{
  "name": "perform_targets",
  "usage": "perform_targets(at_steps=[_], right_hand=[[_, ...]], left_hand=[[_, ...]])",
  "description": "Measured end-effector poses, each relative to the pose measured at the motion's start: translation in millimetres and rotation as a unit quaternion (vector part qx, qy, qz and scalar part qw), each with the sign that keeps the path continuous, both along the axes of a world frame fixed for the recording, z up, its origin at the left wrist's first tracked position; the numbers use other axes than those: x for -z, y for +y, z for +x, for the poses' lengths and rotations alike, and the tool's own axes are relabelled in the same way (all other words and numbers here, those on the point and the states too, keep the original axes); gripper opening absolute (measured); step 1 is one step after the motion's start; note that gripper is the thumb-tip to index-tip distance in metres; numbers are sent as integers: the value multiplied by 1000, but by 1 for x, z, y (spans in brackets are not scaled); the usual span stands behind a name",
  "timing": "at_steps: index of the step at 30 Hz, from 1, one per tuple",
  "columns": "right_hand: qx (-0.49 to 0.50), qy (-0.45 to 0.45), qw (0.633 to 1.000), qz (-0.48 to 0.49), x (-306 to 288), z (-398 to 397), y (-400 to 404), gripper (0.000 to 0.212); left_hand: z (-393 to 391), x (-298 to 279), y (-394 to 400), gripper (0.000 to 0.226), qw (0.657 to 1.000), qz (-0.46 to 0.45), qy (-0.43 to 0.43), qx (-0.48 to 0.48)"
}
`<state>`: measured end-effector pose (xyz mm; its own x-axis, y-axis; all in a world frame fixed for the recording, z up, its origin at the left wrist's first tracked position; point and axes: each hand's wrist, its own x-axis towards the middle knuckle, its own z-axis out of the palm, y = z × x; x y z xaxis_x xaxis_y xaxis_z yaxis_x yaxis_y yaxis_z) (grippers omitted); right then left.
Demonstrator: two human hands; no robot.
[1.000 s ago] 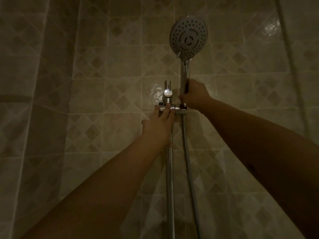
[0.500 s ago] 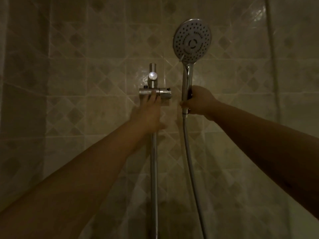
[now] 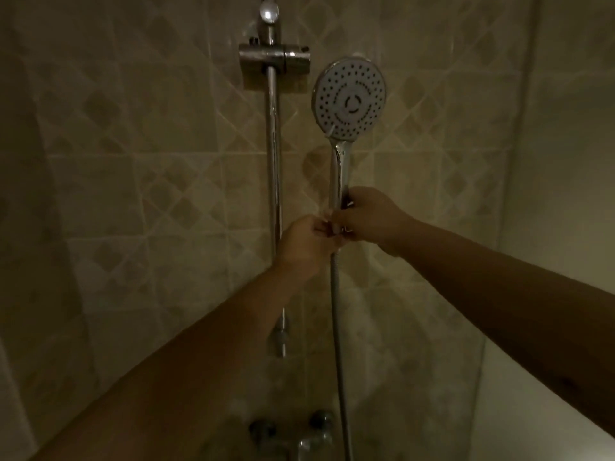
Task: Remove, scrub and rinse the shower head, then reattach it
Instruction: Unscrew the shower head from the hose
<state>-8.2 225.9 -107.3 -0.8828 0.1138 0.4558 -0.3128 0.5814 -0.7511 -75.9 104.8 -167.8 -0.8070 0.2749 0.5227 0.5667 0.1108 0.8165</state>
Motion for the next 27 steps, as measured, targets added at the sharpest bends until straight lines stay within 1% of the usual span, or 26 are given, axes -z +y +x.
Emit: perform_targets(at_steps=[3,5,7,9,11,13,15,17,19,23,26,27], right_hand=[[0,-21,1000,13,25,5,1,21],[4,-34,999,26,35,6,1,25],[27,-25,999,33,41,8,-2,33],[71,6,997,33,45,9,-6,42],[81,25,996,20,47,11,-9,44],[69,20,997,18,50,13,-10,41],[53,10,998,26,51,14,-12,33],[38,3,998,44,50,14,-14,27],[24,-9,998,50,48,14,-16,26],[-10,-41,999,28,47,17,-20,29],[-57,-64,996,19,46,21,-20,30],[-80,-74,994,11,45,23,-19,29]], left_hand=[[3,32,1,22,999,-19,-22,-19],[5,48,2,22,999,-11,-24,-26],[8,59,1,21,998,-40,13,-47],[16,66,-2,20,995,-65,50,-60],[18,70,-6,18,995,-58,53,-56],[19,72,-12,12,999,-32,34,-22],[21,75,-17,11,999,3,12,33],[25,79,-20,17,996,34,-4,84],[27,83,-23,19,991,59,-23,116],[29,87,-31,23,984,61,-59,155],[27,92,-37,12,977,55,-76,194],[26,93,-40,13,971,59,-89,214]])
